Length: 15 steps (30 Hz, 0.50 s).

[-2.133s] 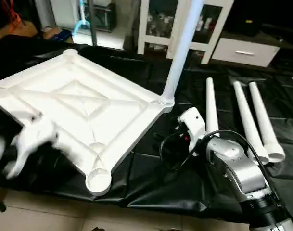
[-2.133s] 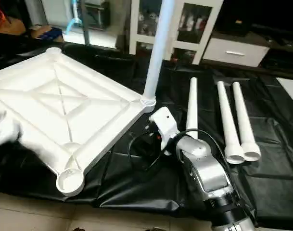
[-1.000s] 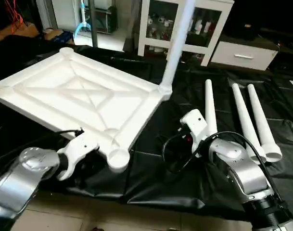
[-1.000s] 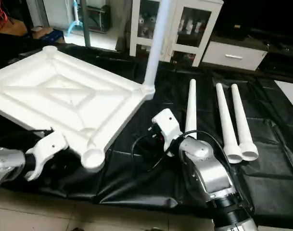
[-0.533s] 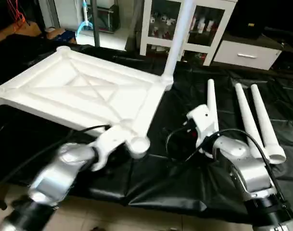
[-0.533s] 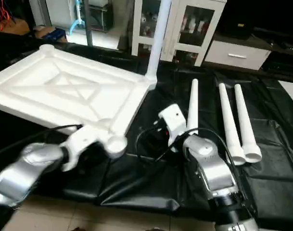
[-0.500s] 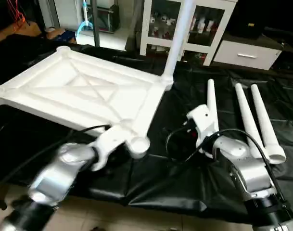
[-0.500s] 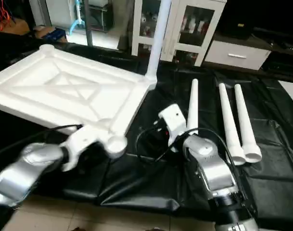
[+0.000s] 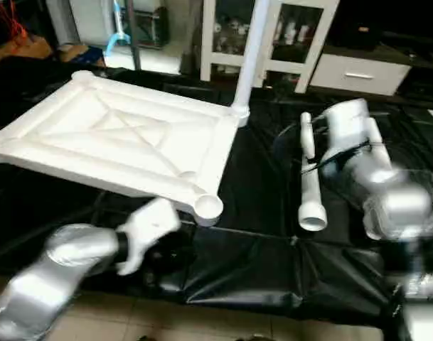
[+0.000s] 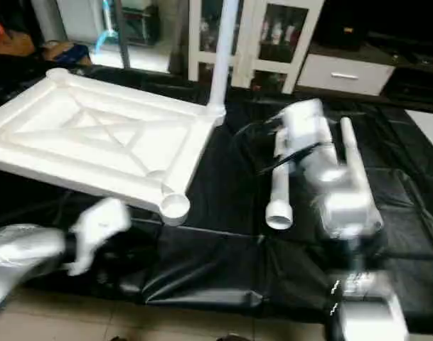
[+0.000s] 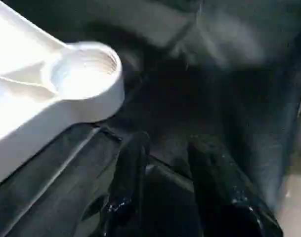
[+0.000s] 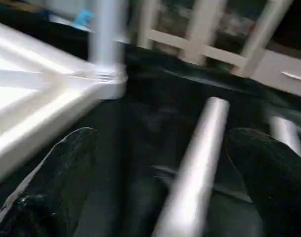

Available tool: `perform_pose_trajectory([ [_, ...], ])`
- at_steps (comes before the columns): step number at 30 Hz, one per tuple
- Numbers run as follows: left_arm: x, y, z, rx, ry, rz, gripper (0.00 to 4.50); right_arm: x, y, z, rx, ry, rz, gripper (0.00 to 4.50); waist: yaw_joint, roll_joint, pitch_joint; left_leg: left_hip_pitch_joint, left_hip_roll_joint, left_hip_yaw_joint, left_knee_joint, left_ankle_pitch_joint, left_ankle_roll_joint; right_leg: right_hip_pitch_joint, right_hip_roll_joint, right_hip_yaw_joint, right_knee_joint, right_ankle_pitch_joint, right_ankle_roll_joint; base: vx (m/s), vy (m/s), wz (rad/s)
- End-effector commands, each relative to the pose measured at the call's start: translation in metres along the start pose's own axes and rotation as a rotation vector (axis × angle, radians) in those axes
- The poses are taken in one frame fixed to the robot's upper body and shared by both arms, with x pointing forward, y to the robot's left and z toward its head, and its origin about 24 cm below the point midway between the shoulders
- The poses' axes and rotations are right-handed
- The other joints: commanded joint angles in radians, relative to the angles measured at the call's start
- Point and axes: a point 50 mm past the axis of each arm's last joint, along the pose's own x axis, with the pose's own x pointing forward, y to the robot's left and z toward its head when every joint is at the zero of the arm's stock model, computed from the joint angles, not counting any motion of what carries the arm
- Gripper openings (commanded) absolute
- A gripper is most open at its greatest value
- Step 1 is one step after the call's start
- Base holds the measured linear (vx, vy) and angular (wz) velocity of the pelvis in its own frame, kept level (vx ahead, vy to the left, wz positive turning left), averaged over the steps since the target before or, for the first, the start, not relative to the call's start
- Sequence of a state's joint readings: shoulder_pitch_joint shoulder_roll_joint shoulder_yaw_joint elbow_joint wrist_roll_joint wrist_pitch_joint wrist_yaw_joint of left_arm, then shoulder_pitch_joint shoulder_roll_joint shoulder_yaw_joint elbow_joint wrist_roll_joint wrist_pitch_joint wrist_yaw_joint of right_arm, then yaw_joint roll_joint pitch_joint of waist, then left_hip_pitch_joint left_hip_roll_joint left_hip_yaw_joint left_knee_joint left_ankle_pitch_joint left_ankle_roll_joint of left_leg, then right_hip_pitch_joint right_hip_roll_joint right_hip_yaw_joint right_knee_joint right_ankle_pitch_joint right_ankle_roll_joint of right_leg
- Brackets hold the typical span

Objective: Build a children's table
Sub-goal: Rotate table base, then pick table leg

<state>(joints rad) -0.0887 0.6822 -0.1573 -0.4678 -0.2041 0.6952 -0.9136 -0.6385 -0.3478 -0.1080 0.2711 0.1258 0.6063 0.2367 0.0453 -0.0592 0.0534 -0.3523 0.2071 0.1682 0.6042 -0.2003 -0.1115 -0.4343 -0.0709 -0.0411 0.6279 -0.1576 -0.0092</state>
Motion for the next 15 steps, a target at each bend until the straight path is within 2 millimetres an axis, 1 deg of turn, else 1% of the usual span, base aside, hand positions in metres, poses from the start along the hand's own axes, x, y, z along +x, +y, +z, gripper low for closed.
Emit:
perform_pose_trajectory([
  [1,-0.013,0.002,0.015,0.007,-0.061,-0.001,1.56,0.003,-0.01,-0.001,0.033,0.034,-0.04,4.5,-0.005,0.02,-0.06,0.003,-0.005,0.011,-0.066,-0.246,-0.031,0.052,-0.023,0.028,-0.073,-0.281,-0.15,0.0,0.0,0.0],
  [2,-0.014,0.003,0.017,0.004,-0.068,0.0,1.56,0.004,-0.012,0.0,0.035,0.037,-0.045,4.5,-0.004,0.016,-0.058,0.002,-0.005,0.012,-0.066,-0.249,-0.03,0.052,-0.023,0.027,-0.075,-0.293,-0.143,0.0,0.0,0.0],
  [3,-0.021,0.012,0.027,0.008,-0.12,0.038,1.56,0.008,-0.018,0.002,0.036,0.069,-0.072,4.5,-0.005,0.011,-0.059,-0.002,-0.006,0.01,-0.065,-0.245,-0.027,0.054,-0.024,0.027,-0.075,-0.324,-0.127,0.0,0.0,0.0],
  [5,-0.025,0.026,0.04,0.023,-0.194,0.117,1.56,0.013,-0.024,0.002,0.039,0.132,-0.097,4.5,-0.009,0.015,-0.059,0.002,-0.008,0.011,-0.061,-0.254,-0.032,0.048,-0.02,0.026,-0.076,-0.334,-0.133,0.0,0.0,0.0],
  [6,-0.025,0.03,0.044,0.026,-0.219,0.145,1.56,0.014,-0.025,0.002,0.046,0.164,-0.103,4.5,-0.007,0.016,-0.06,0.002,-0.008,0.01,-0.061,-0.258,-0.033,0.05,-0.022,0.026,-0.076,-0.33,-0.134,0.0,0.0,0.0],
  [7,-0.023,0.037,0.048,0.015,-0.244,0.192,1.56,0.016,-0.025,0.0,0.067,0.202,-0.112,4.5,-0.009,0.015,-0.058,-0.005,-0.009,0.008,-0.062,-0.26,-0.036,0.056,-0.022,0.026,-0.076,-0.339,-0.127,0.0,0.0,0.0],
  [8,-0.022,0.042,0.051,0.007,-0.261,0.227,1.56,0.018,-0.025,-0.001,0.081,0.236,-0.112,4.5,-0.01,0.014,-0.059,-0.003,-0.009,0.007,-0.06,-0.266,-0.039,0.054,-0.022,0.024,-0.078,-0.359,-0.116,0.0,0.0,0.0],
  [9,-0.02,0.044,0.053,0.008,-0.265,0.239,1.56,0.019,-0.023,-0.003,0.095,0.28,-0.093,4.5,-0.01,0.013,-0.064,-0.005,-0.009,0.007,-0.058,-0.246,-0.037,0.058,-0.026,0.026,-0.075,-0.34,-0.117,0.0,0.0,0.0],
  [10,-0.017,0.044,0.055,0.012,-0.263,0.237,1.56,0.021,-0.021,-0.006,0.118,0.318,-0.077,4.5,-0.01,0.014,-0.066,-0.007,-0.008,0.006,-0.059,-0.232,-0.036,0.059,-0.026,0.027,-0.072,-0.323,-0.122,0.0,0.0,0.0],
  [11,-0.013,0.04,0.057,0.027,-0.254,0.205,1.56,0.023,-0.017,-0.012,0.138,0.386,-0.055,4.5,-0.012,0.007,-0.068,-0.01,-0.007,0.006,-0.058,-0.216,-0.031,0.06,-0.025,0.026,-0.07,-0.299,-0.13,0.0,0.0,0.0],
  [12,-0.01,0.037,0.059,0.037,-0.248,0.173,1.56,0.024,-0.015,-0.017,0.159,0.422,-0.049,4.5,-0.012,0.011,-0.07,-0.014,-0.005,0.005,-0.058,-0.194,-0.03,0.062,-0.03,0.026,-0.064,-0.275,-0.143,0.0,0.0,0.0],
  [13,-0.007,0.034,0.06,0.04,-0.247,0.146,1.56,0.025,-0.015,-0.02,0.172,0.448,-0.055,4.5,-0.01,0.012,-0.07,-0.012,-0.004,0.008,-0.055,-0.177,-0.029,0.059,-0.03,0.027,-0.063,-0.245,-0.156,0.0,0.0,0.0],
  [14,-0.006,0.032,0.061,0.041,-0.248,0.13,1.56,0.026,-0.014,-0.022,0.178,0.461,-0.06,4.5,-0.01,0.007,-0.072,-0.014,-0.004,0.009,-0.055,-0.166,-0.027,0.06,-0.03,0.027,-0.061,-0.229,-0.163,0.0,0.0,0.0],
  [15,-0.005,0.031,0.062,0.041,-0.251,0.121,1.56,0.027,-0.013,-0.023,0.186,0.475,-0.057,4.5,-0.006,0.01,-0.074,-0.013,-0.004,0.011,-0.053,-0.147,-0.023,0.061,-0.031,0.028,-0.058,-0.198,-0.175,0.0,0.0,0.0],
])
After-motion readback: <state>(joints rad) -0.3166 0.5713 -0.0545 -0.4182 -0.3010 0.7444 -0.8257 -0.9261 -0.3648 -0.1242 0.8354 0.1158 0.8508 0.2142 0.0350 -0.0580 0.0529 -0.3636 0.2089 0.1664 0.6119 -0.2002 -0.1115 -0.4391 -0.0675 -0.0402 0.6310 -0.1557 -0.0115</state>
